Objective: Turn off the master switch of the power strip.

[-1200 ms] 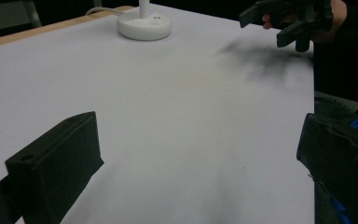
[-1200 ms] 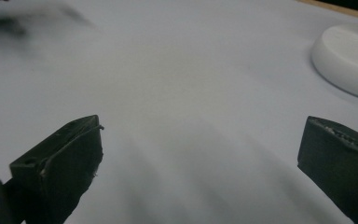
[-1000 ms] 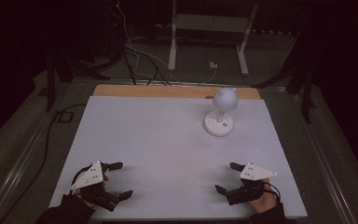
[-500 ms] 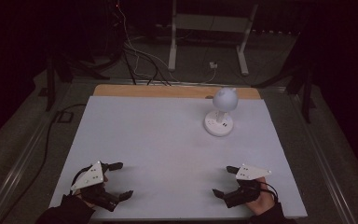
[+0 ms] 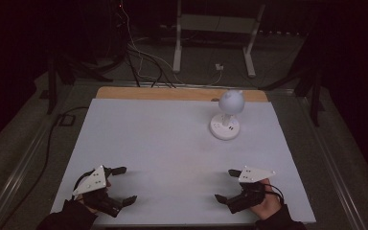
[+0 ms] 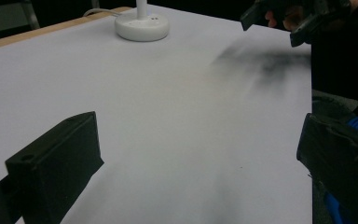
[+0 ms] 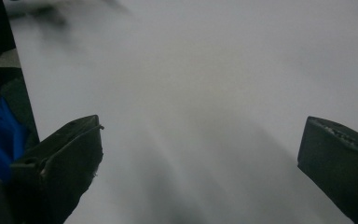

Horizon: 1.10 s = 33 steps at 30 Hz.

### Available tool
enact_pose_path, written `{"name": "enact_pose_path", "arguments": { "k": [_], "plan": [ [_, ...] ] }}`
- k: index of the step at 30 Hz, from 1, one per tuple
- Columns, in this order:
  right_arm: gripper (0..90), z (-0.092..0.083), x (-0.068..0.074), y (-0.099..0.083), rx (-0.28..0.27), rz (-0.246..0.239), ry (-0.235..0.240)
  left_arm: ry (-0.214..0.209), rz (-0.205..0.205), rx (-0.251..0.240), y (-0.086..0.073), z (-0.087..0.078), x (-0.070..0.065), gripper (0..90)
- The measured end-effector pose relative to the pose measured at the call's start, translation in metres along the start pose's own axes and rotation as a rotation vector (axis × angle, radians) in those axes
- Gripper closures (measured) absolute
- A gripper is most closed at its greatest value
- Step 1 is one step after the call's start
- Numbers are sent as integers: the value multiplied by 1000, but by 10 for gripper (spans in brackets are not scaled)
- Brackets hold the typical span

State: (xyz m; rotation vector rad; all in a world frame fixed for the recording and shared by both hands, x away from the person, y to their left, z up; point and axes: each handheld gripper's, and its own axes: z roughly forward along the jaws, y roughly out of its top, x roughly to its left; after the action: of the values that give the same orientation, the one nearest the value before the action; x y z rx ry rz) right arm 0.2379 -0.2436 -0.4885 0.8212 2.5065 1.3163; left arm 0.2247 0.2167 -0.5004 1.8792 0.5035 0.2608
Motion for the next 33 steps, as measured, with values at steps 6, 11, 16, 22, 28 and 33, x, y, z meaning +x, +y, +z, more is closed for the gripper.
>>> {"name": "enact_pose_path", "arguments": {
  "k": [6,11,16,22,28,33],
  "plan": [
    [0,-4,-1,10,-17,-8,-7,-2,-2,0,0,0,0,2],
    [0,-8,-5,16,-45,17,-2,-3,-1,0,0,0,0,2],
    [0,-13,-11,22,-66,21,-17,-3,-2,-1,0,0,0,2],
    [0,-19,-16,30,-83,21,-24,-3,-4,-1,0,0,0,2],
    [0,-23,-23,38,-104,19,-51,-4,-5,0,0,0,0,2],
    [0,-25,-27,43,-107,23,-72,-4,-3,1,0,0,0,2]
  ]
}}
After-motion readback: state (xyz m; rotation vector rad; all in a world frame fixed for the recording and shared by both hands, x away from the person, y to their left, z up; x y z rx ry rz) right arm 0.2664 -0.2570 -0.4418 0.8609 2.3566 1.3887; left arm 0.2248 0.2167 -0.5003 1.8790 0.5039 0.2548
